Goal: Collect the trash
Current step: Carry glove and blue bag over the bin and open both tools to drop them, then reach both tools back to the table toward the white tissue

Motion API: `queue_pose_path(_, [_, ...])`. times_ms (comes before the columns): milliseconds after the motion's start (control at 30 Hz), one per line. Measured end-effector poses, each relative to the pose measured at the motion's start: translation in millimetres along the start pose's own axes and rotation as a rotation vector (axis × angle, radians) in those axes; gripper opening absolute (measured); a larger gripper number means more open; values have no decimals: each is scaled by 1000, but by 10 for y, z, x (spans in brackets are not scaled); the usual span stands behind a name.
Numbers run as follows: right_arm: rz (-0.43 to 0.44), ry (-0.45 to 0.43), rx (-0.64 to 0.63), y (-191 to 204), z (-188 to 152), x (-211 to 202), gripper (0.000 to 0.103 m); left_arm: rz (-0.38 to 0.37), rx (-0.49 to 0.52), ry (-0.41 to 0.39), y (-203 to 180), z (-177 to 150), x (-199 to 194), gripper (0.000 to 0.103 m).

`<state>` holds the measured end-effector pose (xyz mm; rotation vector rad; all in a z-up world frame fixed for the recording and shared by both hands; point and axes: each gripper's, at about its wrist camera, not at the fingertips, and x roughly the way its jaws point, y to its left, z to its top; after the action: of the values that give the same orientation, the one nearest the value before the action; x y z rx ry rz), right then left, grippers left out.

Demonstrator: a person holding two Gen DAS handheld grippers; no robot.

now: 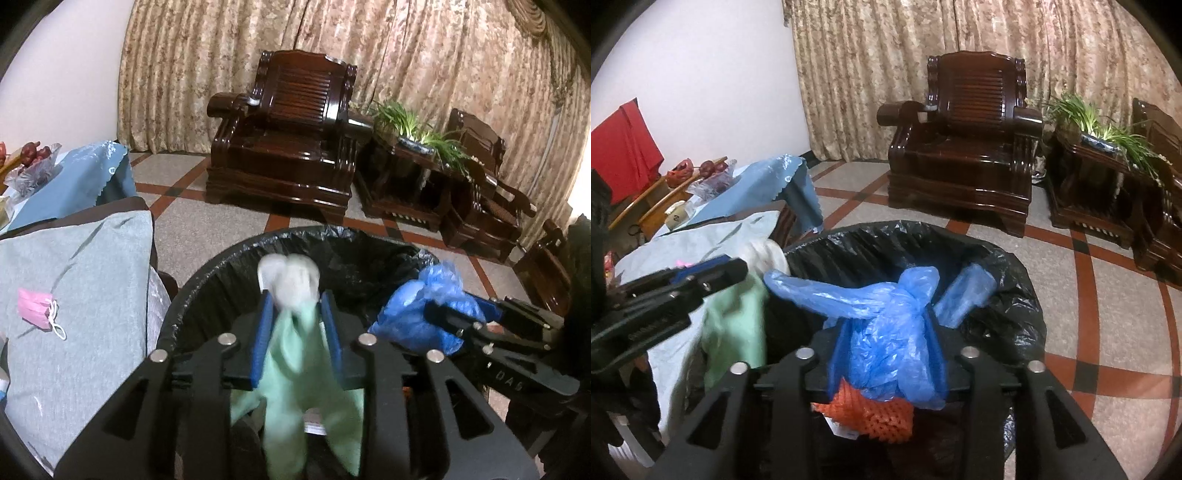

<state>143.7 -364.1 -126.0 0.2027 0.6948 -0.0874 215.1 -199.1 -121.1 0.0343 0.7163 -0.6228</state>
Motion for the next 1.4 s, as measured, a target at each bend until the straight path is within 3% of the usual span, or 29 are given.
queue_pose_path(67, [-10,-6,-3,-3,-3,-20,55,0,-1,-13,-1,7,-34,53])
queue_pose_path(133, [-14,-10,-3,-6,-2,-42,62,5,-4,-28,21,20,-90,54])
queue_pose_path(200, [-21,-20,-2,-2,-7,-70,77,14,-14,-38,70,36,-156,59])
queue_pose_path(300, [-34,-45,0,35,0,-155,93,36,-26,-61,131,51,-295,70])
queue_pose_path(367, [-28,-55,0,64,17,-196,95,66,-30,-87,184,58,-427,80])
queue_pose_path(667, [46,-93,-30,423,84,-395,97,151,-57,-141,493,-12,-1042,89])
queue_pose_path(867, [111,-99,-73,868,54,-426,97,239,-101,-142,865,-258,-1491,90])
queue_pose_path(1167, [232,-82,-143,1641,-59,-360,97,430,-176,-143,1554,-720,-2150,90])
queue_pose_path(1400, [303,-57,-210,2222,-228,-260,97,521,-243,-128,1999,-1022,-2449,90])
